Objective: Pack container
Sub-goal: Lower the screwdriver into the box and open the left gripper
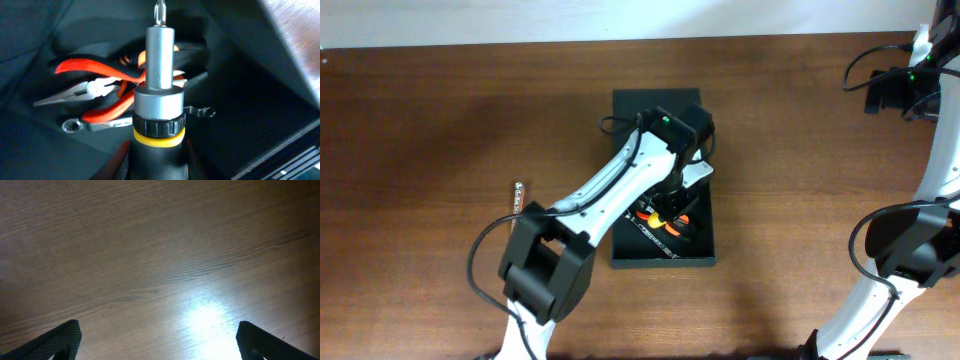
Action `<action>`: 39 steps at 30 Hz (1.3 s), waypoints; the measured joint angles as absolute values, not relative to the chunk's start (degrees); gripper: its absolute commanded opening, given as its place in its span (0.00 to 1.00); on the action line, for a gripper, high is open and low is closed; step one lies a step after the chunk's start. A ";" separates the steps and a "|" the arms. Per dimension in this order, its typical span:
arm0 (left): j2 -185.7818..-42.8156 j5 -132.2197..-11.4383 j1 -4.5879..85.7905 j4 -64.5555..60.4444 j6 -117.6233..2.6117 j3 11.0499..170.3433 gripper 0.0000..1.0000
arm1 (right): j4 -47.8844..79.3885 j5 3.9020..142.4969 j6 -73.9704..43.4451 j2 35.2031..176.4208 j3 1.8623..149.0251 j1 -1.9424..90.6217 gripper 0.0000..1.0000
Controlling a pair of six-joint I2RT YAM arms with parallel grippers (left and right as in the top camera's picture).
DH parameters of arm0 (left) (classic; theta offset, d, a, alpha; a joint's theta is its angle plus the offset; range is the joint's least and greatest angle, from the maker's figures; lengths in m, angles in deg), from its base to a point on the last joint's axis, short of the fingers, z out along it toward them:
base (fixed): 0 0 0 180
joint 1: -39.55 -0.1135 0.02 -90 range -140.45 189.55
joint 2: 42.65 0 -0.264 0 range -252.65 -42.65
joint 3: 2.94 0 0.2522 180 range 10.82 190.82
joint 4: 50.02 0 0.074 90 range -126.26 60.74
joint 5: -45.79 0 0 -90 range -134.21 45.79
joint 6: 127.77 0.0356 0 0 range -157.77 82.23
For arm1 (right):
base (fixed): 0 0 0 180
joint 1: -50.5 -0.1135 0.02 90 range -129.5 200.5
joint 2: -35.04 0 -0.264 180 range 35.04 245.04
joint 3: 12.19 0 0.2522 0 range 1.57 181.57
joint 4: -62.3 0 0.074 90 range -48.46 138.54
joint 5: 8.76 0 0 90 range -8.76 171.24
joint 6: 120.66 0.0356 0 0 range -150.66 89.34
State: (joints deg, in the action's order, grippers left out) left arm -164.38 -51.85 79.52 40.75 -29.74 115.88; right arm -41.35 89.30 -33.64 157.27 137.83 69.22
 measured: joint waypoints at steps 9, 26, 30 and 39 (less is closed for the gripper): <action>-167.03 -51.98 79.52 39.64 -28.27 115.85 0.24 | -41.35 89.28 -33.62 157.27 137.83 69.22 0.99; -169.00 -49.78 79.15 36.80 -26.81 115.70 0.59 | -41.35 89.30 -33.64 157.27 137.83 69.22 0.99; -169.00 -49.73 78.14 35.68 -26.83 115.70 0.63 | -41.35 89.30 -33.62 157.27 137.83 69.22 0.99; -169.00 -49.58 72.22 35.48 -31.09 115.79 0.67 | -41.35 89.28 -33.62 157.27 137.83 69.22 0.99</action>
